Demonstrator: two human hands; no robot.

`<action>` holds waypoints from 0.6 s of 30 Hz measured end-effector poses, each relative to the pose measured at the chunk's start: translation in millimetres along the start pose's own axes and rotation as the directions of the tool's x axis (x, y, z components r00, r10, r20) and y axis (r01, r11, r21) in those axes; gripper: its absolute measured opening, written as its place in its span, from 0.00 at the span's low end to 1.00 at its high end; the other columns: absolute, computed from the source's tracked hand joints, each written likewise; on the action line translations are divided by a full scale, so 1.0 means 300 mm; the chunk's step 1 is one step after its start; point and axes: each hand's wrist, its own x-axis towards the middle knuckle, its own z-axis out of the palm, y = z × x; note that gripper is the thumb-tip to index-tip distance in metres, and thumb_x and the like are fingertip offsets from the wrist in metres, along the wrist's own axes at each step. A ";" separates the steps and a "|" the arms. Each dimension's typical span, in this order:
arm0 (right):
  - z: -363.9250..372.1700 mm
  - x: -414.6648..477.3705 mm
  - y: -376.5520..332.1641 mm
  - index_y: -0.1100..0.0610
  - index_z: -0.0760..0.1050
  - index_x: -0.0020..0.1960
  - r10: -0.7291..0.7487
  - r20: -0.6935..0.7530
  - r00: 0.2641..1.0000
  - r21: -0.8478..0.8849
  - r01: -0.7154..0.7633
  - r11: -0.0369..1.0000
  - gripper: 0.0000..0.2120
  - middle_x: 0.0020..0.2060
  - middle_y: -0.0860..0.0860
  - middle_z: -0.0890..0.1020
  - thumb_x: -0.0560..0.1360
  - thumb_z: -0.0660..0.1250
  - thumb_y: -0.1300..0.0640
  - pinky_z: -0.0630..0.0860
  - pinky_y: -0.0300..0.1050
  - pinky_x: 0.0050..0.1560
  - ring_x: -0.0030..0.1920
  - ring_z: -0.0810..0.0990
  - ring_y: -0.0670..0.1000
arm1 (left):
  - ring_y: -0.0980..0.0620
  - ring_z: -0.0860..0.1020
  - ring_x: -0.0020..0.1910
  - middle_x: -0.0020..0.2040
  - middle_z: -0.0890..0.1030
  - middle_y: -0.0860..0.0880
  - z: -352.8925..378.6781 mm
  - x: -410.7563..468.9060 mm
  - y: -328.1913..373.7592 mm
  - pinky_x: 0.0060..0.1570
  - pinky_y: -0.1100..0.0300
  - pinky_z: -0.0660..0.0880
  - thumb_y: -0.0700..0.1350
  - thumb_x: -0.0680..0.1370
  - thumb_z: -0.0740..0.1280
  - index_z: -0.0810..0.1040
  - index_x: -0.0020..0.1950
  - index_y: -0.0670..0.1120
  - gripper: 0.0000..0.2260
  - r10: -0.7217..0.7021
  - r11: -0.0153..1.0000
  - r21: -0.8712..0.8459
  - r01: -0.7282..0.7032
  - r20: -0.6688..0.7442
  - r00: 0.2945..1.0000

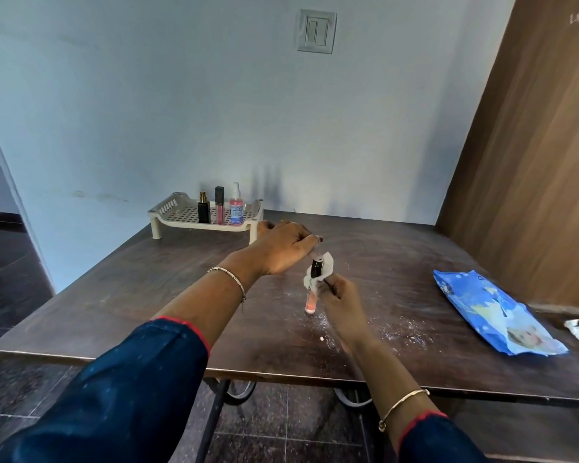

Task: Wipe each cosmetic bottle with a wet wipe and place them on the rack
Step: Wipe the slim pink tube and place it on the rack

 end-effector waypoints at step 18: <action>-0.017 0.032 0.033 0.61 0.81 0.51 -0.060 0.011 0.998 0.001 0.060 0.998 0.07 0.45 0.52 0.85 0.73 0.69 0.66 0.79 0.44 0.49 0.47 0.84 0.50 | 0.55 0.69 0.64 0.63 0.77 0.57 -0.010 -0.012 0.023 0.58 0.54 0.51 0.50 0.81 0.51 0.76 0.33 0.57 0.20 -0.010 1.000 0.006 0.010 -0.006 1.000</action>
